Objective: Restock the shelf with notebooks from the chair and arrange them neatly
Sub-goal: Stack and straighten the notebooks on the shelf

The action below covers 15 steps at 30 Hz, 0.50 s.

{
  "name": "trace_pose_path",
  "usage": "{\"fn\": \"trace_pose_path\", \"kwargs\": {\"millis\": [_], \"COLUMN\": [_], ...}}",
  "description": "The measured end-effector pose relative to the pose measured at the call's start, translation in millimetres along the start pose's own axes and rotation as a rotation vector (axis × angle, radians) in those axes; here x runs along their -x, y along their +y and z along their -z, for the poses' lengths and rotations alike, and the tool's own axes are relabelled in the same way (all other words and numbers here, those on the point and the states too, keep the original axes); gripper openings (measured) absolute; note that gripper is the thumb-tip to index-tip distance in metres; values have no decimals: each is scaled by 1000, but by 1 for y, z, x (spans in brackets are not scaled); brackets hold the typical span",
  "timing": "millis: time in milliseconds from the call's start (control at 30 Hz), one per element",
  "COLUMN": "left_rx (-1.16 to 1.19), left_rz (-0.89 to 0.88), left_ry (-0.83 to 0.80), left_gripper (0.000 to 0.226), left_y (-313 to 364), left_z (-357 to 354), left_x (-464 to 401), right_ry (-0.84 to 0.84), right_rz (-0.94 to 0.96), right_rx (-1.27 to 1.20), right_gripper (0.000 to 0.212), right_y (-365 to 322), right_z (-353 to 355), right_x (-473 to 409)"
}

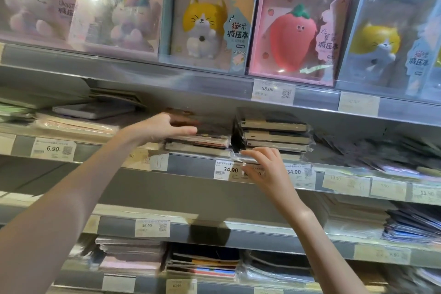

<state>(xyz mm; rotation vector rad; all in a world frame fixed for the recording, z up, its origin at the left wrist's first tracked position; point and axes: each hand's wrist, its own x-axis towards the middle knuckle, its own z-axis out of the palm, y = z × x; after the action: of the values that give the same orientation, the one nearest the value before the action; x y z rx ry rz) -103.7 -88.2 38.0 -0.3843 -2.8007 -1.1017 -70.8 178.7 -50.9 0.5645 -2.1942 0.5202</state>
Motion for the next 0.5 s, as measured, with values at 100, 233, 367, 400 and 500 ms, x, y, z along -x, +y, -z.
{"fn": "trace_pose_path", "kwargs": {"millis": [100,233,367,400,500], "left_rx": [-24,-122,-25,-40,-59], "left_rz": [123,213,209,213,224], "left_ry": [48,40,46,47,58], "left_gripper": [88,53,40,48,73], "left_y": [-6,-6,-6,-9,-11], "left_z": [9,10,9,10,7], "left_x": [5,10,10,9,2], "right_ry": [57,106,130,146,220], "right_rz": [25,47,63,70,68], "right_rx": [36,89,109,112,127], "right_gripper": [30,32,38,38,37], "right_y": [1,2,6,6,8], "right_z": [-6,-15,-16,-16,-8], "right_x": [-2,-2,-5,-6,-9]}}
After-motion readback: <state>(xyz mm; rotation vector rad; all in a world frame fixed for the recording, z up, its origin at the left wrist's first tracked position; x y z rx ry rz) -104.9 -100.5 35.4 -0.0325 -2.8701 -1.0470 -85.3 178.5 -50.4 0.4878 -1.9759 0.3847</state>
